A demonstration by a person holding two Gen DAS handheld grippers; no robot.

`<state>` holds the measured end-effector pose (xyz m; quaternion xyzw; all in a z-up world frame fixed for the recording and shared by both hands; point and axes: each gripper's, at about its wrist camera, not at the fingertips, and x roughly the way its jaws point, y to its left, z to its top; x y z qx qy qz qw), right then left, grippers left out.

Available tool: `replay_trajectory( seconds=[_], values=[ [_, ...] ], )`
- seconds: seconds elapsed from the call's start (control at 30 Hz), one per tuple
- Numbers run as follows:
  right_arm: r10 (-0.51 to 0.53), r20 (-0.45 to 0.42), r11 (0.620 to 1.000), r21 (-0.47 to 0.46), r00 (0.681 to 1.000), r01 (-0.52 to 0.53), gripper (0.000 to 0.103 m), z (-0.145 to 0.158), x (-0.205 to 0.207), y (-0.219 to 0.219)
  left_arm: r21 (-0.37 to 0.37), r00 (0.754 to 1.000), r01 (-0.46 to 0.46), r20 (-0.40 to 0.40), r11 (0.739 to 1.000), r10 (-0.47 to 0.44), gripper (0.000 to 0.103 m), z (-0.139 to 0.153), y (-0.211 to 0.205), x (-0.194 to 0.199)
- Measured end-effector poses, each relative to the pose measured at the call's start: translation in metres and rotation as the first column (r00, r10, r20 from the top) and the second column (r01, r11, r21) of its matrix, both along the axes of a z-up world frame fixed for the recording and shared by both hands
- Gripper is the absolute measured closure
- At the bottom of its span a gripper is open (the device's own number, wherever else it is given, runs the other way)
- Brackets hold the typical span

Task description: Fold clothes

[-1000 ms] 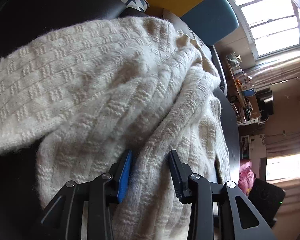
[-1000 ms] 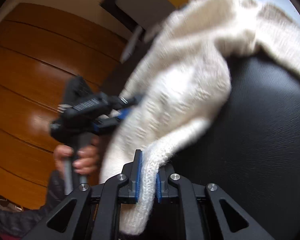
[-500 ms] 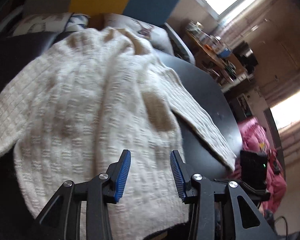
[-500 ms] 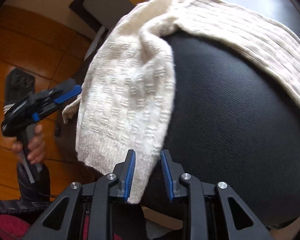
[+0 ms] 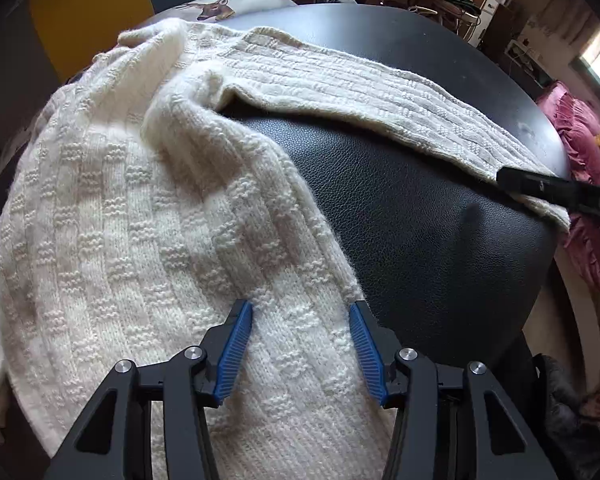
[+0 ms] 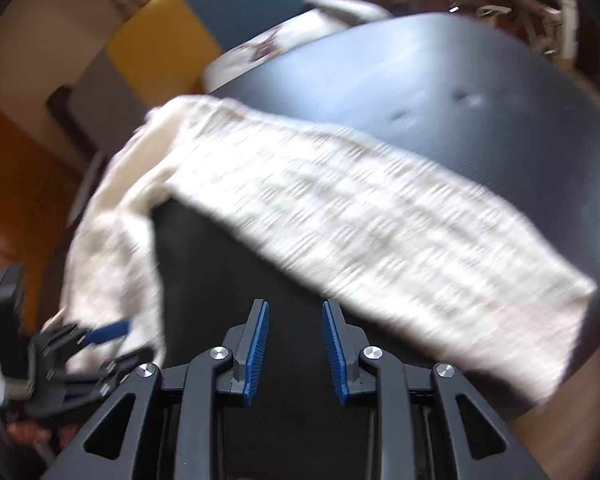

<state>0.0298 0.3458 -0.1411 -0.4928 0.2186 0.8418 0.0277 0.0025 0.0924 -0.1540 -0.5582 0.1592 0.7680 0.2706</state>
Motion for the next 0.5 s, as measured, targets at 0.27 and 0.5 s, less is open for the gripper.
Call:
replay_trajectory(
  seconds=[0.27, 0.5],
  values=[
    [-0.037, 0.055, 0.976, 0.216, 0.998, 0.024, 0.075, -0.013, -0.021, 0.041, 0.255, 0.987, -0.068, 0.160, 0.964, 0.027, 0.091, 0.007, -0.024, -0.010],
    [-0.063, 0.072, 0.964, 0.262, 0.995, 0.042, 0.075, -0.009, -0.023, 0.054, 0.399, 0.967, -0.026, 0.243, 0.917, -0.078, 0.091, 0.009, -0.005, 0.010]
  ],
)
